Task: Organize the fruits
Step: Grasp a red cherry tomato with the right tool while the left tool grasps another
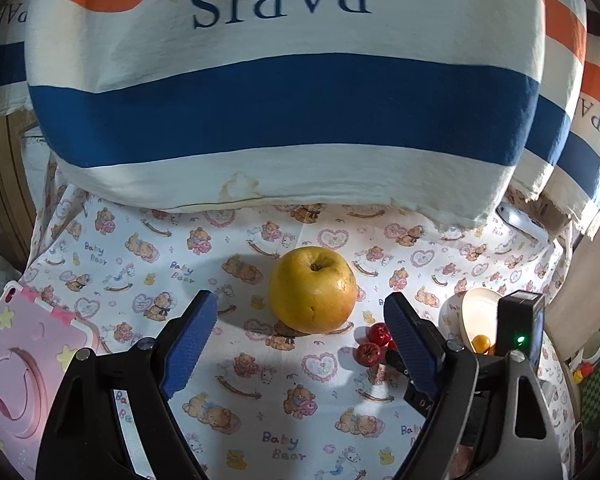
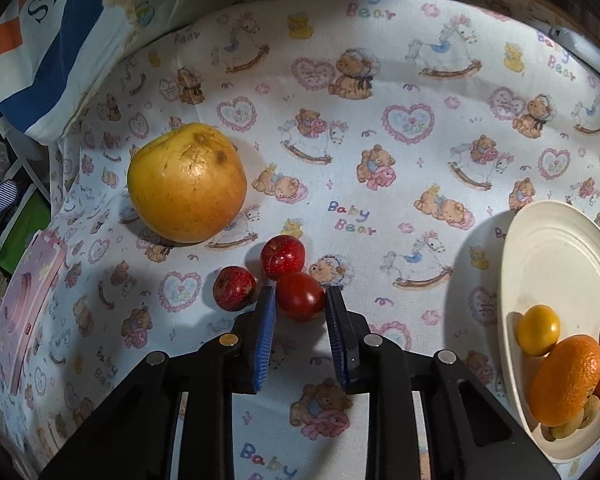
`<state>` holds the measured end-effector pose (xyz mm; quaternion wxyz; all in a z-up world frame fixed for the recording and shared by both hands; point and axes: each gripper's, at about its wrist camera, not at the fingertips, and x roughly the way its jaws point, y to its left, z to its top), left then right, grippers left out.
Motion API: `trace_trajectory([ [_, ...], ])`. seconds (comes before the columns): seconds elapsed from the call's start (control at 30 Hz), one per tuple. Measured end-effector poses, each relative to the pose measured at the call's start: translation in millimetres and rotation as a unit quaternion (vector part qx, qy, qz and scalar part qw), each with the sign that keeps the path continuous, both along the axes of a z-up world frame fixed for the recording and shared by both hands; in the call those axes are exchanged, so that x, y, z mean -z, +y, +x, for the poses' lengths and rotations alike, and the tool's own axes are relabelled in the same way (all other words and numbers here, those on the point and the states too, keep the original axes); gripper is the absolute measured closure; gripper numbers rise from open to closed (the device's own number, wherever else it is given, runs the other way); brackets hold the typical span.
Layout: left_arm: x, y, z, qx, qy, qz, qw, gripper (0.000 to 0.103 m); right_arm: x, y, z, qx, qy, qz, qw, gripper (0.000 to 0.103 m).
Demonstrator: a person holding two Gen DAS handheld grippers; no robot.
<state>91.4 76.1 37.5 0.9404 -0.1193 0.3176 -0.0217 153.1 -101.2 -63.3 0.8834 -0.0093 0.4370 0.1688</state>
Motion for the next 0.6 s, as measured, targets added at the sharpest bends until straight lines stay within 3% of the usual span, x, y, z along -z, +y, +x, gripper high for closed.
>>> trace_trajectory([
  [0.3,14,-21,10,0.039,0.01,0.015,0.9991,0.02,-24,-35,-27,0.009,-0.048,-0.003,0.999,0.077],
  [0.47,37,-42,24,0.095,0.036,-0.008,0.9948,0.034,-31,-60,-45,0.021,-0.071,0.0,0.997,0.077],
  [0.6,54,-61,32,0.126,0.063,-0.004,0.99,0.048,-35,-70,-51,0.026,-0.092,0.008,0.995,0.077],
])
